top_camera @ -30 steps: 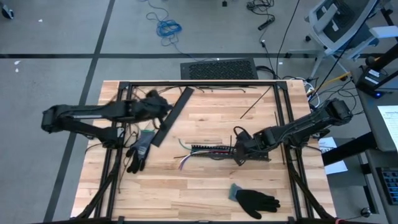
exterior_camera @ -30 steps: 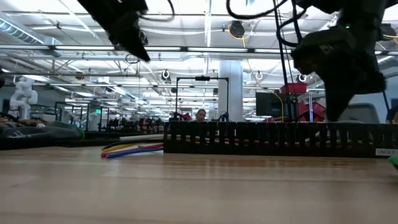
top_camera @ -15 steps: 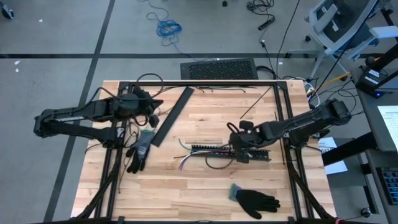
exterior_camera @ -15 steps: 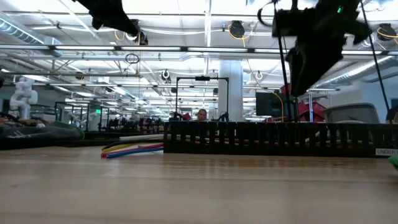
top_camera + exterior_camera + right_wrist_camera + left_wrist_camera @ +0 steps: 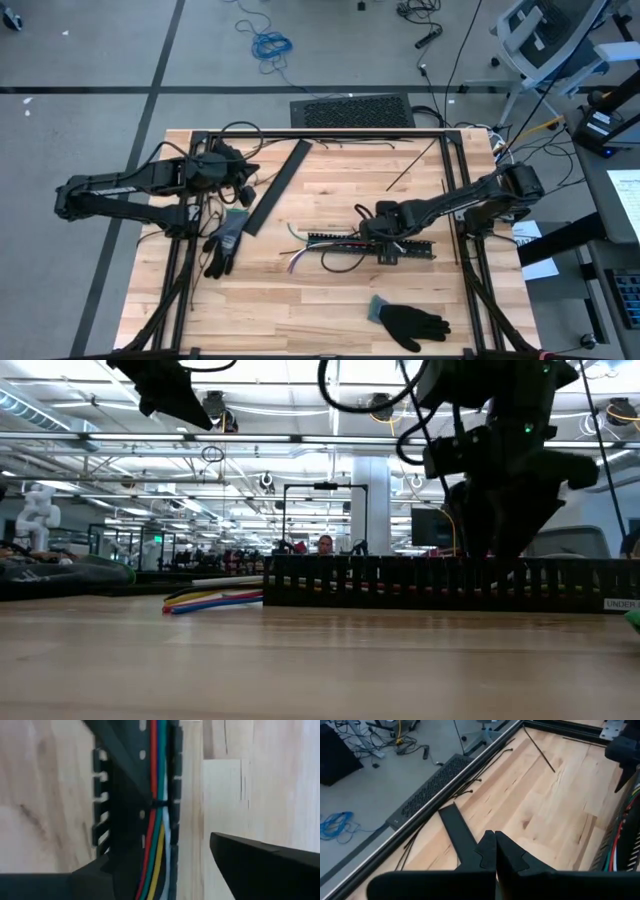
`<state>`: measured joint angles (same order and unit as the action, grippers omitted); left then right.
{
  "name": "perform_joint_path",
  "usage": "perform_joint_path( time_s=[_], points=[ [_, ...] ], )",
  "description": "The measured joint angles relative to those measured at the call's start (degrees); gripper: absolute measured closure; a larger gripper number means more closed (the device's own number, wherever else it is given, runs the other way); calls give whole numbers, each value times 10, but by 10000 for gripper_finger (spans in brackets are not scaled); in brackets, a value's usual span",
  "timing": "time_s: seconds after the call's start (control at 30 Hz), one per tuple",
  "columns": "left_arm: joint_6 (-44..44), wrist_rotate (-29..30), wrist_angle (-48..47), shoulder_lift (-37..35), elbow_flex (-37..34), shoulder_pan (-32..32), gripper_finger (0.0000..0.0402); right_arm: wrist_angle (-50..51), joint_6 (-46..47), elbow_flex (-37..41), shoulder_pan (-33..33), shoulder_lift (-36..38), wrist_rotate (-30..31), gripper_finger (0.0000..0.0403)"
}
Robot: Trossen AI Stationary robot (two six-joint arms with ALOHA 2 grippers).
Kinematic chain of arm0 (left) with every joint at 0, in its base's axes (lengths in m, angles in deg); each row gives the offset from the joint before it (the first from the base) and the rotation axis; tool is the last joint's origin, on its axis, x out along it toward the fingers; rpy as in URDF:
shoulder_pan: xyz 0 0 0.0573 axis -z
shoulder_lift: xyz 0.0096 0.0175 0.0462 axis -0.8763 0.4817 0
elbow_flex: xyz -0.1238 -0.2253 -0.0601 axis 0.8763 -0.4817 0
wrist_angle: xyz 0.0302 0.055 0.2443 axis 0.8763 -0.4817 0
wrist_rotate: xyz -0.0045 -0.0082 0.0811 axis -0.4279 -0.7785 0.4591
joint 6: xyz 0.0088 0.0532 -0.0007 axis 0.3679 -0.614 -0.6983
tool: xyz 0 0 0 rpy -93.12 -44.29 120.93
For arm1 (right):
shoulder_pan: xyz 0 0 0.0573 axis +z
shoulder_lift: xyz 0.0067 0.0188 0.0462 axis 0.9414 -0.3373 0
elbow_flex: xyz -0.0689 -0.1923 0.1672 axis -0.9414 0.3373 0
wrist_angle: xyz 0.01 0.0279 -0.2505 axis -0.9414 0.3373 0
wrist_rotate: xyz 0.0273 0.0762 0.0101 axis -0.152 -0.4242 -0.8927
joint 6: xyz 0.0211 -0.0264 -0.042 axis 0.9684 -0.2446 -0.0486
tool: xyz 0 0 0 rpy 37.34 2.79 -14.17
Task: Ziptie cables
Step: Close the cable duct with the cable duct cover
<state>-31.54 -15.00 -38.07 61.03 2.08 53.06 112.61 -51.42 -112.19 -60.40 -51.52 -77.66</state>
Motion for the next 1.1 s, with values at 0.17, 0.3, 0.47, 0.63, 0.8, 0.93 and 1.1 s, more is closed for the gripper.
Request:
perform_joint_path(
  time_s=[0.17,0.3,0.47,0.63,0.8,0.93,1.1],
  points=[
    [1,5,-16,0,0,0,402,-20,0,0,-9,-34,-2,214],
    [1,8,-31,0,0,0,402,-40,-2,-1,-10,-60,-7,237],
    [1,8,-30,0,0,0,402,-94,-2,-1,-10,-84,-5,254],
    [2,8,-50,0,0,0,402,-135,-4,-3,-12,-102,-18,276],
    [2,8,-53,0,0,0,402,-200,-39,-5,-25,-106,-22,291],
    [2,8,-54,-4,0,0,402,-221,-105,-12,-30,-107,-20,293],
    [3,8,-54,-5,0,0,402,-245,-108,-29,-36,-112,-20,293]
  ],
)
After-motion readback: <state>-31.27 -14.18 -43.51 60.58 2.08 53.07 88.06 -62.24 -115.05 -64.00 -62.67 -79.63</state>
